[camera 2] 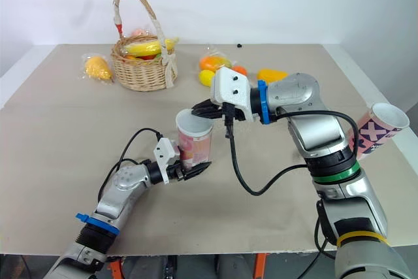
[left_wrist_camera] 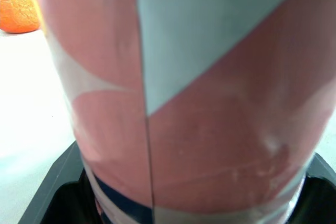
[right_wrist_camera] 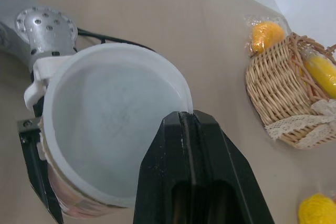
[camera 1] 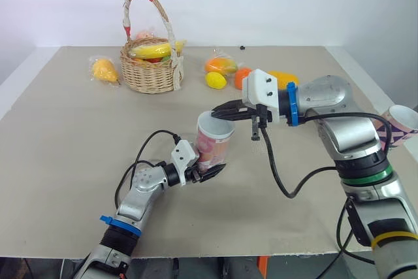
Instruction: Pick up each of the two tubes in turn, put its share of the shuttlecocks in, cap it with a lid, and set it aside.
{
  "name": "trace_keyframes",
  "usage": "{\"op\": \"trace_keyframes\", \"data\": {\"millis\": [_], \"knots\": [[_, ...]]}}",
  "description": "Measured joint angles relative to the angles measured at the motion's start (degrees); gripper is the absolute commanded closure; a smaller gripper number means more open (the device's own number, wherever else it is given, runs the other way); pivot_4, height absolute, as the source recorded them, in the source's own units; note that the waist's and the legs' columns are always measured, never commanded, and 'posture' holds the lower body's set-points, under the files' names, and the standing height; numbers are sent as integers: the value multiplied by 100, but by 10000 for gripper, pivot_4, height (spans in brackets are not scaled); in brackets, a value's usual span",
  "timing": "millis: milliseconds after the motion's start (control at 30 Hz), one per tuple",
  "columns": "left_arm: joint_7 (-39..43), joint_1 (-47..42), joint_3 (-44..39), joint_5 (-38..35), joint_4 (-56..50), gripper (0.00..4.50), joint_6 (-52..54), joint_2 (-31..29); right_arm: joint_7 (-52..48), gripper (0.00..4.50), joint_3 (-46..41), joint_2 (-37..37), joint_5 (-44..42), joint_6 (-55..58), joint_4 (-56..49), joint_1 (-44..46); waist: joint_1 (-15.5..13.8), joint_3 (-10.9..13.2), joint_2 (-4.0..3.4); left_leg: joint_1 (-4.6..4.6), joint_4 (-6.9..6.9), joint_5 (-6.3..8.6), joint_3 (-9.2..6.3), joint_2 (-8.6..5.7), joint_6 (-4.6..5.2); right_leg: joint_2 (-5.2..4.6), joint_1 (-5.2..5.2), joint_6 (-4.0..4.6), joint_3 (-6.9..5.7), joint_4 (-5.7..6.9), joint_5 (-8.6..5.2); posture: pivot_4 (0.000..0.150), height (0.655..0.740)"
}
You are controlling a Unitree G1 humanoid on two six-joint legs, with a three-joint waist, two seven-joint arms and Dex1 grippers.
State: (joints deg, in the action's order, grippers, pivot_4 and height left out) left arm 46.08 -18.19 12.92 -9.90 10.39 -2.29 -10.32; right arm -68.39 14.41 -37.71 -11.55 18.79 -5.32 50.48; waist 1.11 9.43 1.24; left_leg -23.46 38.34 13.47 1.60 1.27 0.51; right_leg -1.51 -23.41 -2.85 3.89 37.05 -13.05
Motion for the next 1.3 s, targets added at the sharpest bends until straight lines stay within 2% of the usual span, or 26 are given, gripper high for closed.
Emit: {"op": "trace_keyframes", "data": {"millis": [600, 1300], "knots": [[35, -2, -6, -1, 11, 12230, 17, 4, 34, 44218, 216, -17, 736, -587, -243, -25, 0, 0, 0, 6, 0, 0, 1, 1, 0, 0, 4, 3, 0, 0, -1, 1500, 7400], [64, -22, -17, -12, 48, 12230, 13, 18, 105, 44218, 280, -5, 863, -529, -250, 170, 0, 0, 0, 8, 0, 0, 4, 3, 0, -2, 3, 6, -1, 0, -1, 1500, 7400]]}}
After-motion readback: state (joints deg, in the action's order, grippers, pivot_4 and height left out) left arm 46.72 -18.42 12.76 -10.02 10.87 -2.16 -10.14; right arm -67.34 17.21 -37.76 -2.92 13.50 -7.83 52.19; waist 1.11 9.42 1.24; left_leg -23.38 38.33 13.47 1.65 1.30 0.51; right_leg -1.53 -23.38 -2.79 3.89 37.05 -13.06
